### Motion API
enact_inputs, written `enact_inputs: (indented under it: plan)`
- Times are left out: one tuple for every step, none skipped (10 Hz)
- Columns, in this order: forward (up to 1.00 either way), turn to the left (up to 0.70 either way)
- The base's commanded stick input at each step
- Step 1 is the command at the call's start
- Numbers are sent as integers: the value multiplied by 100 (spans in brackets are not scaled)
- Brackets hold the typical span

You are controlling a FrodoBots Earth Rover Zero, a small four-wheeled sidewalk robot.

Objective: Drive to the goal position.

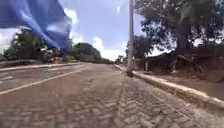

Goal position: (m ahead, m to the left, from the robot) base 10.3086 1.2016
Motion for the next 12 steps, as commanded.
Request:
enact_inputs:
  plan:
    - [100, 0]
    - [100, 0]
    - [100, 0]
    - [100, 0]
    - [100, 0]
    - [100, 0]
    - [100, 0]
    - [100, 0]
    - [100, 0]
    - [100, 0]
    - [100, 0]
    - [100, 0]
